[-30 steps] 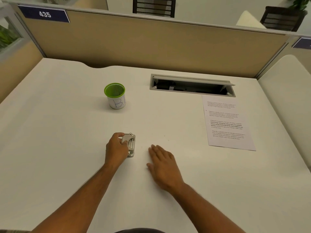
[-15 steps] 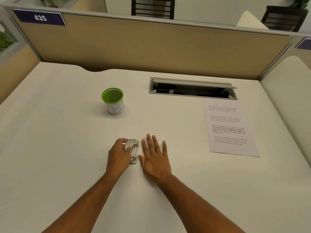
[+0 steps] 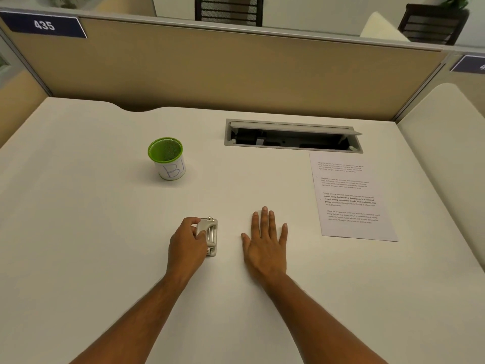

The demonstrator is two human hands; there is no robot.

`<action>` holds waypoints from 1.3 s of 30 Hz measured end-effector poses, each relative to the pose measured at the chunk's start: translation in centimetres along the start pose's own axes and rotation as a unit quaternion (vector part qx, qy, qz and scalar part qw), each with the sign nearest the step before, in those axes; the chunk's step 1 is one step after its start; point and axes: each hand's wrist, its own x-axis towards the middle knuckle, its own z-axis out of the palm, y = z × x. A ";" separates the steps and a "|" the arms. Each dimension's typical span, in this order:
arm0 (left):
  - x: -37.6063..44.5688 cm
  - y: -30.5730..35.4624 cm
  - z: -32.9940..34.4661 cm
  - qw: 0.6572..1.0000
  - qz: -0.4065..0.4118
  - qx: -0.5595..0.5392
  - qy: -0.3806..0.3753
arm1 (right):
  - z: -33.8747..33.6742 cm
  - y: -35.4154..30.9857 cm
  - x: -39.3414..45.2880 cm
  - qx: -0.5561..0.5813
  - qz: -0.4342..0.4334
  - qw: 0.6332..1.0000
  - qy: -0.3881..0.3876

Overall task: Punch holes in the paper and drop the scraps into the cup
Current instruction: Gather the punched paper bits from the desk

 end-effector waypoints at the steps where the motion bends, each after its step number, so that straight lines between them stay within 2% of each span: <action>1: -0.1 0.1 0.0 1.000 0.004 0.005 -0.001 | -0.1 0.3 -0.3 0.002 0.001 1.000 0.004; 4: -0.5 0.4 0.2 0.995 0.064 0.069 0.040 | -0.6 1.2 -0.8 0.023 0.002 0.999 0.028; 7: -1.3 0.8 0.7 0.962 0.221 0.140 0.079 | -1.1 3.1 -1.2 0.030 0.028 0.998 0.050; 9: -2.0 1.0 1.7 0.940 0.300 0.155 0.053 | -1.3 4.7 -1.7 0.019 0.049 0.997 0.050; 12: -3.0 1.1 3.6 0.920 0.347 0.184 -0.005 | -1.3 6.4 -2.4 0.002 0.065 0.997 0.028; 17: -3.7 0.7 6.3 0.903 0.344 0.240 -0.091 | -0.8 6.2 -3.3 -0.001 0.045 0.999 0.019; 21: -2.9 1.2 7.0 0.898 0.339 0.265 -0.092 | -0.8 5.5 -2.6 0.014 -0.003 1.000 0.025; 29: -1.1 2.3 8.1 0.918 0.291 0.243 -0.119 | -2.1 6.5 0.7 0.039 -0.114 0.992 -0.021; 39: -1.0 1.9 8.5 0.923 0.297 0.207 -0.127 | -2.3 7.6 -0.9 0.108 -0.173 0.978 0.041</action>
